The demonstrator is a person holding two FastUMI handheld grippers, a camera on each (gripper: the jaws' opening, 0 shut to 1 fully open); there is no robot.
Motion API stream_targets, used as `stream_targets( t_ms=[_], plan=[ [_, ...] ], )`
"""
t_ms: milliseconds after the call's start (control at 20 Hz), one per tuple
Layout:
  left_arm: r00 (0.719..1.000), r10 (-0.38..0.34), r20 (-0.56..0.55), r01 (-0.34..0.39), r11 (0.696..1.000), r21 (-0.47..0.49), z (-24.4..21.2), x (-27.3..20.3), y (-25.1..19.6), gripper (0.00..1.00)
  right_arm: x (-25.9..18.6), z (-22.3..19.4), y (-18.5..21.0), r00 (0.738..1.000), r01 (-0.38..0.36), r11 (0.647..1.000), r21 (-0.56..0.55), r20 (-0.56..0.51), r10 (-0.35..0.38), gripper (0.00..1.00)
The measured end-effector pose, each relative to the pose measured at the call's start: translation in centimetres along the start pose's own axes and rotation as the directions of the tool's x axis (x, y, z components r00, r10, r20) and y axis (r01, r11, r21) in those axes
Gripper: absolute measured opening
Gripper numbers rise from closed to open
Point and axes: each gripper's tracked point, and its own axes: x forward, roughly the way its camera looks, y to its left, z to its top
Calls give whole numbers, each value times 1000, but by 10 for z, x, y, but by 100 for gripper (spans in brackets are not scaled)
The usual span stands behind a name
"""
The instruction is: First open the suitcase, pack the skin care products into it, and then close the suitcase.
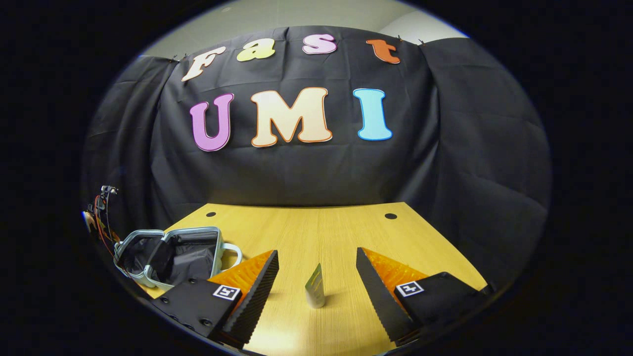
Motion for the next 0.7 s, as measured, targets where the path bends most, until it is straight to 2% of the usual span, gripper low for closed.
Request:
stream_targets(
  t_ms=[150, 300, 450, 700],
  plan=[
    [997, -26, 75, 20, 996, 85, 13, -47, -26, 100, 7, -8, -2, 999, -35, 999, 7, -27, 35, 98],
    [981, -117, 154, 91, 982, 167, 14, -99, -81, 96, 15, -17, -3, 994, -91, 996, 19, -59, 92, 98],
    [954, -220, 202, 176, 961, 214, 8, -164, -148, 96, 25, -30, -4, 978, -175, 985, 5, -112, 174, 98],
    [899, -391, 198, 335, 904, 264, -37, -242, -263, 96, 35, -55, -9, 920, -342, 939, -32, -215, 328, 98]
  ],
)
